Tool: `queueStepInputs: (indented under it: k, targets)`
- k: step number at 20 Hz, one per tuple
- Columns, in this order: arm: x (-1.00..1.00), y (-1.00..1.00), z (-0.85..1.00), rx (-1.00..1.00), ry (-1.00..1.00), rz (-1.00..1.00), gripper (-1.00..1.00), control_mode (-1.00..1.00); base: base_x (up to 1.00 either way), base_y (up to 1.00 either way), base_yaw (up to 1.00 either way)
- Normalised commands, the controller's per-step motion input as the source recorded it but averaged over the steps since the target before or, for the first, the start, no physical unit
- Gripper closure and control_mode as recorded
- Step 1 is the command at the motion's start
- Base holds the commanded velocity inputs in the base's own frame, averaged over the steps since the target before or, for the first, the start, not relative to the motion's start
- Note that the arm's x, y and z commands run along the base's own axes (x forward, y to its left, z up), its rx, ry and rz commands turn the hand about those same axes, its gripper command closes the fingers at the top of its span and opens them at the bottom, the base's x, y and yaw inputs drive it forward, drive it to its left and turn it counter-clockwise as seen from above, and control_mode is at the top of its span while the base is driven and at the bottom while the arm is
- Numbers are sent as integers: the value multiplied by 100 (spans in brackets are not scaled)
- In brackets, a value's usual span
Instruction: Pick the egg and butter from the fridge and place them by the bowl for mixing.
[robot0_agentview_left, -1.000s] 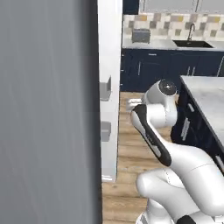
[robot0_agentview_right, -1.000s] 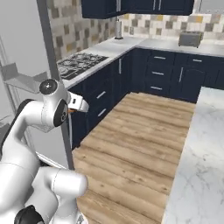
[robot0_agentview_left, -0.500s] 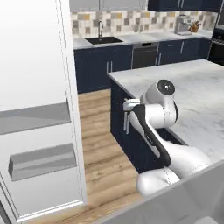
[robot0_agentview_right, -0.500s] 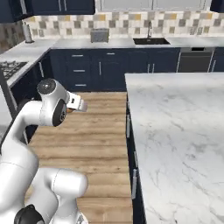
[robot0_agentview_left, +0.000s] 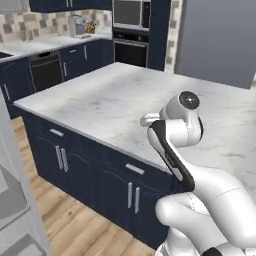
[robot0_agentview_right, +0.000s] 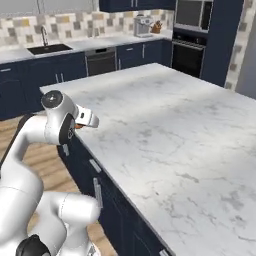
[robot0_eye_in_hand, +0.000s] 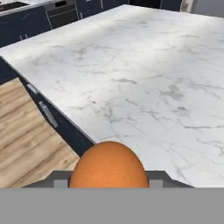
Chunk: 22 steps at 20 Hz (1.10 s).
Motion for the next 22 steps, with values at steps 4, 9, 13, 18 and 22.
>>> queueStepInputs:
  k: [4, 9, 13, 18, 22]
  targets:
    - [0, 0, 0, 0, 0, 0, 100, 100, 13, 21, -84]
    - [0, 0, 0, 0, 0, 0, 100, 100, 13, 19, -85]
    - [0, 0, 0, 0, 0, 0, 100, 100, 14, 20, -83]
    - [0, 0, 0, 0, 0, 0, 100, 100, 17, 34, -58]
    - [0, 0, 0, 0, 0, 0, 100, 100, 23, 36, -58]
